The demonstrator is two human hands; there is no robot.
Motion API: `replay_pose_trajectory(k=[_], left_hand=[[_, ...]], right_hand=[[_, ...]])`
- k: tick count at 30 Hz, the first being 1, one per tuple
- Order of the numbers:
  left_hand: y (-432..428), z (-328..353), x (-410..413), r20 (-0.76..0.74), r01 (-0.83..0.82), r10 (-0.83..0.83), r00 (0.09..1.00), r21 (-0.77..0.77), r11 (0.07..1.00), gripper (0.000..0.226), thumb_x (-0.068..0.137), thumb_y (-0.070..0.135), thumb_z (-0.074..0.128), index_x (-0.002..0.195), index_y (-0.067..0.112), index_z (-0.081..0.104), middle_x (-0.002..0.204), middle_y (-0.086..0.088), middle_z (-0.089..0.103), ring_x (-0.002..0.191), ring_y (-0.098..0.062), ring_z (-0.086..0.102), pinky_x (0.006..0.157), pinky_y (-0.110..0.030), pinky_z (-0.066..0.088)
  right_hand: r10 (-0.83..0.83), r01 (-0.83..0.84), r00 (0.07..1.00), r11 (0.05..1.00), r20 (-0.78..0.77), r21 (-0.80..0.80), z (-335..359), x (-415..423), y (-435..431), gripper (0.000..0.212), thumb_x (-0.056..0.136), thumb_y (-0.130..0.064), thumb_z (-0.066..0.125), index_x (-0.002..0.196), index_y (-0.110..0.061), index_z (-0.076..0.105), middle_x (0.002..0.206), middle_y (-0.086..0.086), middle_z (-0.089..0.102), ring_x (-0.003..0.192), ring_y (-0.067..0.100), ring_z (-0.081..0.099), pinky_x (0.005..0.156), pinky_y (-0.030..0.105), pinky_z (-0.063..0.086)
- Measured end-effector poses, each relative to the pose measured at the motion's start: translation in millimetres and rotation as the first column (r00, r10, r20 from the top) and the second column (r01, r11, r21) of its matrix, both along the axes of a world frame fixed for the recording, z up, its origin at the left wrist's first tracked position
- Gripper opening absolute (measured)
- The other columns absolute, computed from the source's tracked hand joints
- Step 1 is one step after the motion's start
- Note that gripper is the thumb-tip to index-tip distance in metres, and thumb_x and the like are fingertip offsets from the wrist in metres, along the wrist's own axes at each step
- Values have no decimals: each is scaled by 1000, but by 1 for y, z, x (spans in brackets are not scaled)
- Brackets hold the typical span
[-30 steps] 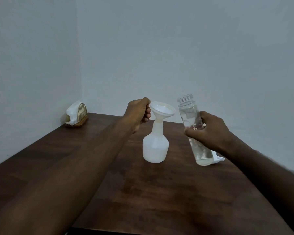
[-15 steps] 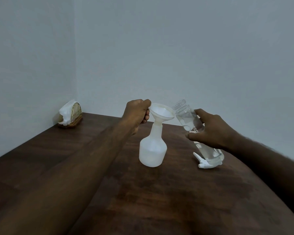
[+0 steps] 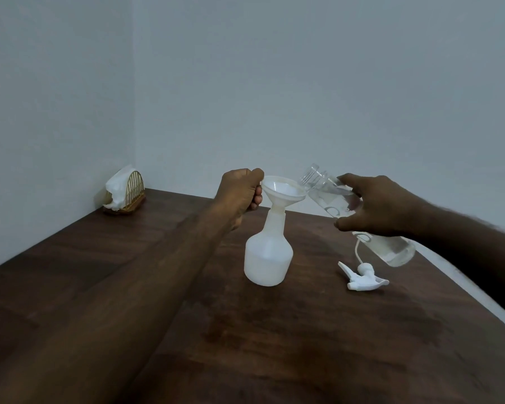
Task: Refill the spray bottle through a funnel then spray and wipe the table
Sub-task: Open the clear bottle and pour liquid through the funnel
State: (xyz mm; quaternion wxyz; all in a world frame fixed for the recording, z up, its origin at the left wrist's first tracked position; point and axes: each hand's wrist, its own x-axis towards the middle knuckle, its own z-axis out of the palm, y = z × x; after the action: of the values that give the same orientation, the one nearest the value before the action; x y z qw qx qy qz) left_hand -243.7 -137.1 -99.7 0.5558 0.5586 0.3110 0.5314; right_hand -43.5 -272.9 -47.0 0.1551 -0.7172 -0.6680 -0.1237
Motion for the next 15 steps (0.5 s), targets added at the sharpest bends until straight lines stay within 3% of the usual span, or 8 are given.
replay_pose_trajectory(k=[15], left_hand=[[-1, -1, -2, -6, -8, 8, 1000, -5, 1000, 14, 87, 14, 52, 74, 8, 50, 57, -3, 49, 47, -14, 43, 45, -22, 38]], right_hand=[[-11, 20, 992, 997, 129, -72, 18, -7, 1, 79, 67, -37, 82, 139, -26, 48, 97, 5, 69, 95, 24, 63, 85, 37, 54]])
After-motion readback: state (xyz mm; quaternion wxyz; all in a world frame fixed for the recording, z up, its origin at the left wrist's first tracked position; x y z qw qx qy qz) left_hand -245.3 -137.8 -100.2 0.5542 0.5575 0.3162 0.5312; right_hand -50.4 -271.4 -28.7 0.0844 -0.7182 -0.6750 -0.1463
